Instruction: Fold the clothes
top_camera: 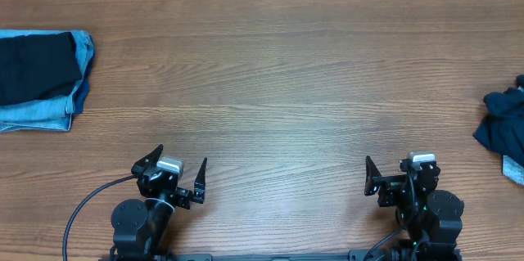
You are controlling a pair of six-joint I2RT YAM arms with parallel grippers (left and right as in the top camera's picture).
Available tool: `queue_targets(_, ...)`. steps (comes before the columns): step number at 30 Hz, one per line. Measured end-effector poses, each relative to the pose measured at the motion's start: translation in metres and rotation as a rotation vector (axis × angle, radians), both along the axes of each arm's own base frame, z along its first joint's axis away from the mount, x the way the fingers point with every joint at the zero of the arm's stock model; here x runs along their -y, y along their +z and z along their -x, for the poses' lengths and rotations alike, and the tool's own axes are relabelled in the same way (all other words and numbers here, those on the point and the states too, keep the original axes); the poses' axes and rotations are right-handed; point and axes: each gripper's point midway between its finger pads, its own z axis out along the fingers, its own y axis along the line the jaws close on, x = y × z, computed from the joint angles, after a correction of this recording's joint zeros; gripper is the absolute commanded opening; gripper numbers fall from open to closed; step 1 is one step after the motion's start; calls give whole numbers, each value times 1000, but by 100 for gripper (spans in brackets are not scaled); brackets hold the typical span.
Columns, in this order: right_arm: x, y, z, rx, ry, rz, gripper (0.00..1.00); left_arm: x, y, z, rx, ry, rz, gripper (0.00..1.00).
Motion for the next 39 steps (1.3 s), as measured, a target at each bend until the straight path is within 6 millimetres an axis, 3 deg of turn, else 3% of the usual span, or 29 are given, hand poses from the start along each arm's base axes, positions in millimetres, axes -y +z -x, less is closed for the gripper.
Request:
queue_targets(6,-9,-1,1,-3,44,0,100,0,0,0,0,0,0,100)
queue_targets(39,-9,-1,1,-5,43,0,100,0,0,0,0,0,0,100)
